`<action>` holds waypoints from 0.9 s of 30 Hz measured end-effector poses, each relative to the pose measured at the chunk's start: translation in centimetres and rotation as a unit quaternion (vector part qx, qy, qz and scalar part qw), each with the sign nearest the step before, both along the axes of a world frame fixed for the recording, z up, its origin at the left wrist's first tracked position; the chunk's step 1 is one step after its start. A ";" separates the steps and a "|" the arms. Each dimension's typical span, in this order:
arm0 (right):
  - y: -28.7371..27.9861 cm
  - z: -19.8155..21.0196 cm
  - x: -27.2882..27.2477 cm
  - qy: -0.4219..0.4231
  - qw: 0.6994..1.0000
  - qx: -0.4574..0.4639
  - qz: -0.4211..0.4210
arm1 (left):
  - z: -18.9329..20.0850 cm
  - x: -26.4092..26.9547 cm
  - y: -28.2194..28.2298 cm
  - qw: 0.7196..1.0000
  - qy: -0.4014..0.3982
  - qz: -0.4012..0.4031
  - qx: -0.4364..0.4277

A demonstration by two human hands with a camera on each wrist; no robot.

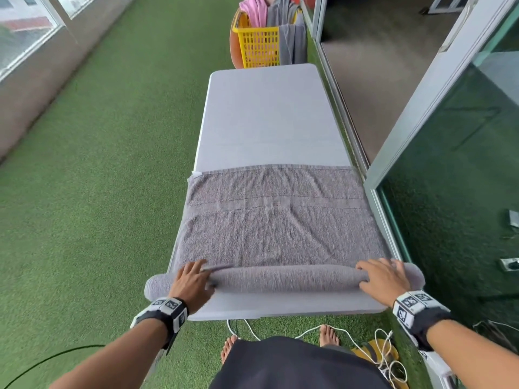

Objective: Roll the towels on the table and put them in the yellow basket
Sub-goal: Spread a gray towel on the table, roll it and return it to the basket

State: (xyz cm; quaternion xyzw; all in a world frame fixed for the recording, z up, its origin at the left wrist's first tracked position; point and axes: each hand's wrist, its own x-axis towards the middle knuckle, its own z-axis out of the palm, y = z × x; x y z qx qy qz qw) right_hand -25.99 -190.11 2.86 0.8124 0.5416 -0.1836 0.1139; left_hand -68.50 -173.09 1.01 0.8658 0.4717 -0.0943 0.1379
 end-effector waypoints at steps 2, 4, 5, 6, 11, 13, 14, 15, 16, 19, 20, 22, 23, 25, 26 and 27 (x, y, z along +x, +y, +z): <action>1.3 0.5 0.4 0.011 0.999 0.032 -0.022 | 0.6 0.6 1.1 0.999 0.001 0.041 -0.010; 2.0 0.4 0.4 0.032 0.998 0.050 -0.032 | 0.7 1.1 1.5 0.997 0.007 0.066 -0.037; 2.0 0.3 0.2 0.047 0.998 0.036 -0.031 | 0.5 1.1 1.4 0.997 0.011 0.058 -0.049; 1.7 0.0 0.0 0.058 0.998 0.014 -0.028 | 0.4 1.1 1.0 0.998 0.025 0.040 -0.051; -0.8 -0.9 -1.0 0.029 0.999 -0.014 -0.016 | -0.2 0.9 -1.9 0.998 0.059 0.023 -0.027; -0.6 -0.8 -0.5 0.037 0.999 -0.025 -0.026 | -0.2 0.9 -1.7 0.997 0.071 0.028 -0.029; 0.0 -0.6 -0.1 0.039 0.998 -0.033 -0.030 | -0.2 0.9 -1.3 0.996 0.078 0.025 -0.032; 0.7 -0.3 0.2 0.040 0.998 -0.033 -0.031 | -0.2 1.0 -0.8 0.996 0.075 0.022 -0.031; 1.4 0.0 0.6 0.044 0.998 -0.022 -0.033 | -0.2 1.0 -0.3 0.998 0.060 0.025 -0.026; 2.9 0.0 1.0 0.063 0.996 0.037 -0.049 | -0.1 1.4 0.8 0.997 0.017 0.063 -0.032; 2.9 -0.2 0.9 0.079 0.995 0.035 -0.053 | 0.0 1.6 0.8 0.997 0.018 0.062 -0.048; 2.0 -0.8 0.0 0.091 0.995 0.002 -0.038 | -0.4 1.6 0.2 0.997 0.047 0.031 -0.061; 1.1 -1.2 -0.4 0.078 0.997 -0.010 -0.026 | -0.8 1.5 -0.3 0.996 0.065 0.016 -0.054; -0.4 -2.0 -1.0 0.045 0.999 -0.009 -0.013 | -1.2 1.1 -1.4 0.997 0.075 0.004 -0.034; -0.7 -2.2 -1.1 0.032 0.999 -0.004 -0.010 | -1.4 1.0 -1.8 0.997 0.068 0.000 -0.023; -0.6 -2.2 -0.9 0.025 1.000 -0.006 -0.012 | -1.4 1.0 -1.9 0.998 0.060 -0.005 -0.013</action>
